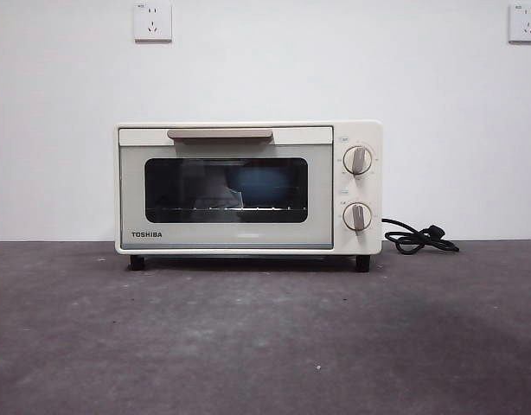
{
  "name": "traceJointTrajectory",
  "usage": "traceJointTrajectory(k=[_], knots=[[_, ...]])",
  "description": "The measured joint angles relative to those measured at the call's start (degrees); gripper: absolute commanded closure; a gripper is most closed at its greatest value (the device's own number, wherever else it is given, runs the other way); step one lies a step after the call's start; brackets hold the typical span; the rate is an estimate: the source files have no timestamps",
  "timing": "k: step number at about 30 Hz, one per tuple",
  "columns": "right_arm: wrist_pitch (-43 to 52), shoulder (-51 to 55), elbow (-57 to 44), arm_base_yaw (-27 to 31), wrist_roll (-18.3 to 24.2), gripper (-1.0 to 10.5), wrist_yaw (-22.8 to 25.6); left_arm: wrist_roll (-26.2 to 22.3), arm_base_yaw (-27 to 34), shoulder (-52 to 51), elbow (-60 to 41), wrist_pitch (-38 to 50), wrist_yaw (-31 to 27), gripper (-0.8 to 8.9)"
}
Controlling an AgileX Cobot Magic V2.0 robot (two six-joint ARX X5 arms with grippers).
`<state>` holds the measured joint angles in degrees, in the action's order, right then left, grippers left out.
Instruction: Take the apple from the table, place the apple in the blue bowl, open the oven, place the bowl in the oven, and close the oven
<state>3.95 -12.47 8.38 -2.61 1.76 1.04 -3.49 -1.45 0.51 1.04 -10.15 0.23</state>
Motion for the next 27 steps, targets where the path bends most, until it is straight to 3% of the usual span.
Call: traceJointTrajectory(k=[8,23,27], knots=[[1.77,7.76,-6.69,1.18,0.00,9.5,-2.62,-0.02,0.00,0.00,0.00,0.00,0.00,8.17],[-14.40,11.89,-7.02,1.88,0.00,9.5,-0.98,-0.02,0.00,0.24,0.00,0.02,0.00,8.17],[-14.80,11.89,-7.02,1.88,0.00,9.5,-0.85,0.00,0.00,0.28,0.00,0.09,0.00,8.17]])
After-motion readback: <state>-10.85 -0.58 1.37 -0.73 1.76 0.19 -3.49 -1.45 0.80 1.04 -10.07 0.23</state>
